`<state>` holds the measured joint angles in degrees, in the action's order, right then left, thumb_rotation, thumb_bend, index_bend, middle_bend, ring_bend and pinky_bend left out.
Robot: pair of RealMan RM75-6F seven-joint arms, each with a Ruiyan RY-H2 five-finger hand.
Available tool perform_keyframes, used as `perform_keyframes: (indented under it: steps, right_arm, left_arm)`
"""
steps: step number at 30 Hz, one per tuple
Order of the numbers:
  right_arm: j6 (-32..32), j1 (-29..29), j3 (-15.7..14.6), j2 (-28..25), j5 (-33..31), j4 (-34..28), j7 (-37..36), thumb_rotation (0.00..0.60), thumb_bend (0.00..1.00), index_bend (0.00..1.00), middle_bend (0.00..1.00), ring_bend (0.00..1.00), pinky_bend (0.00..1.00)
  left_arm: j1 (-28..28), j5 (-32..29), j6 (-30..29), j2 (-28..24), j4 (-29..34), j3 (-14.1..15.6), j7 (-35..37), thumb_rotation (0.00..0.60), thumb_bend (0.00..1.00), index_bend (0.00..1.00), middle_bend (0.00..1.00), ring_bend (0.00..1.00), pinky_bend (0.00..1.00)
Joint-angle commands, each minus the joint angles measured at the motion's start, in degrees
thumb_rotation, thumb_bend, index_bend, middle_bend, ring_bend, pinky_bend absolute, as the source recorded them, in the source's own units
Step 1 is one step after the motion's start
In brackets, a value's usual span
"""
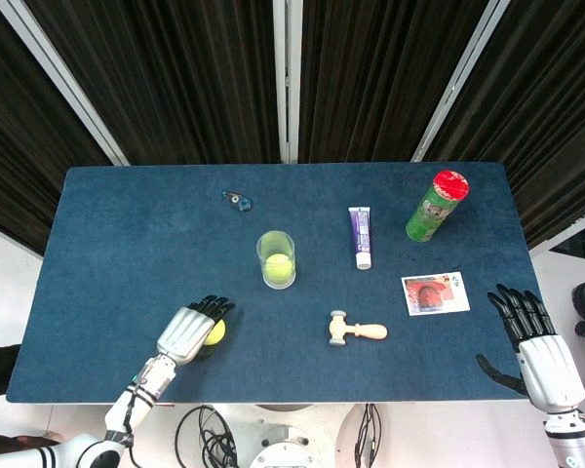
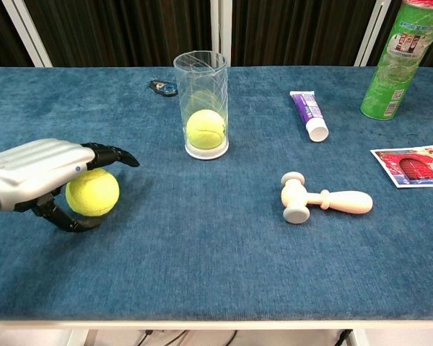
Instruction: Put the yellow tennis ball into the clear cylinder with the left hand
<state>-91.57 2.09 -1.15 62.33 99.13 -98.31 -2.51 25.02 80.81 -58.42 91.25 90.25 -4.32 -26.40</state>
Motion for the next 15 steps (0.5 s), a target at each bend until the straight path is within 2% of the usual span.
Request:
perform_keyframes:
  steps: [1, 3, 9, 13, 15]
  right_arm:
    - [0.1, 0.0, 0.0, 0.0, 0.0, 0.0, 0.2, 0.6, 0.18, 0.0, 0.0, 0.0, 0.0]
    - [0.0, -0.1, 0.0, 0.0, 0.0, -0.1, 0.4, 0.6, 0.18, 0.0, 0.0, 0.0, 0.0]
    - [0.4, -0.1, 0.0, 0.0, -0.3, -0.5, 0.7, 0.6, 0.18, 0.0, 0.0, 0.0, 0.0]
    - [0.6, 0.0, -0.1, 0.0, -0.3, -0.6, 0.8, 0.6, 0.18, 0.0, 0.0, 0.0, 0.0]
    - [0.7, 0.0, -0.1, 0.1, -0.2, -0.5, 0.9, 0.6, 0.18, 0.0, 0.0, 0.0, 0.0]
  left_arm:
    - [0.2, 2.2, -1.9, 1.2, -2.3, 0.6, 2.8, 0.6, 0.28, 0.32, 0.3, 0.3, 0.57]
    - [0.2, 2.6, -2.5, 1.6, -3.5, 0.9, 3.6, 0.6, 0.28, 0.38, 0.37, 0.37, 0.64]
    - [0.6, 2.2, -3.2, 1.9, -4.1, 1.1, 4.3, 0.6, 0.29, 0.51, 0.49, 0.5, 0.74]
    - [1.0, 3.4, -5.1, 1.3, -3.3, 0.3, 4.6, 0.6, 0.29, 0.54, 0.53, 0.55, 0.79]
    - [2.7, 3.5, -4.3, -0.3, -1.2, -1.2, 3.0, 0.6, 0.29, 0.55, 0.53, 0.56, 0.8]
